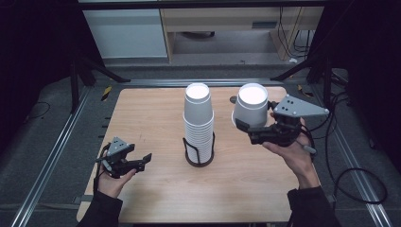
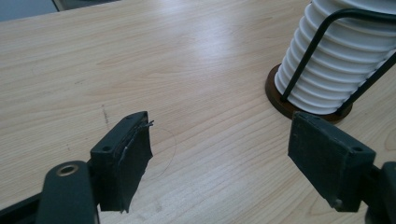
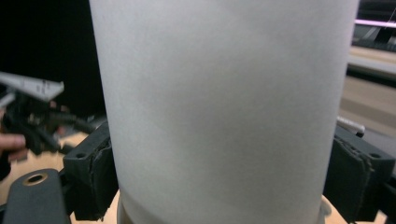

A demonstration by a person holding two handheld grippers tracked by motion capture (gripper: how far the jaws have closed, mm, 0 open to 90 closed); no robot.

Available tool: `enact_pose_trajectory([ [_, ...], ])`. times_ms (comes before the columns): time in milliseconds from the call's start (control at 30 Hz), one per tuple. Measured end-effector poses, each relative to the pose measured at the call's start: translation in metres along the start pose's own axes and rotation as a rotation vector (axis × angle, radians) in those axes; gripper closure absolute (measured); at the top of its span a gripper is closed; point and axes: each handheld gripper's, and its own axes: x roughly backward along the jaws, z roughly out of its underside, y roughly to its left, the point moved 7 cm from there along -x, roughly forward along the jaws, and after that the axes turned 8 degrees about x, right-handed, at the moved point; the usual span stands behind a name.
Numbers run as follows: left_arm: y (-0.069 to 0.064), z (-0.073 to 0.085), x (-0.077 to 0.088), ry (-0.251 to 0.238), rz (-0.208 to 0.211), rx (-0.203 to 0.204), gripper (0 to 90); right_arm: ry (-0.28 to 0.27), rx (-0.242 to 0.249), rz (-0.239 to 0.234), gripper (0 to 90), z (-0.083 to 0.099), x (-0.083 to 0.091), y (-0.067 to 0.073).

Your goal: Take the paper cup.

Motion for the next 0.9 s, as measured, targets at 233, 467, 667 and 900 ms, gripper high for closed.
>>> enact_pose_trajectory([
  [233, -0.005, -0.001, 0.0, 0.003, 0.014, -0.01, 20.5, 0.052, -0.014, -0.054, 12.5, 0.034, 0.002, 0.009],
  [467, -0.01, -0.002, 0.001, 0.004, 0.03, -0.025, 20.5, 0.088, -0.012, -0.109, 12.5, 0.054, -0.005, 0.023],
  [667, -0.016, -0.003, 0.002, 0.01, 0.059, -0.042, 20.4, 0.124, 0.014, -0.179, 12.5, 0.067, -0.016, 0.042],
  [900, -0.027, -0.006, 0.006, 0.004, 0.101, -0.058, 20.4, 0.169, 0.03, -0.269, 12.5, 0.083, -0.032, 0.065],
])
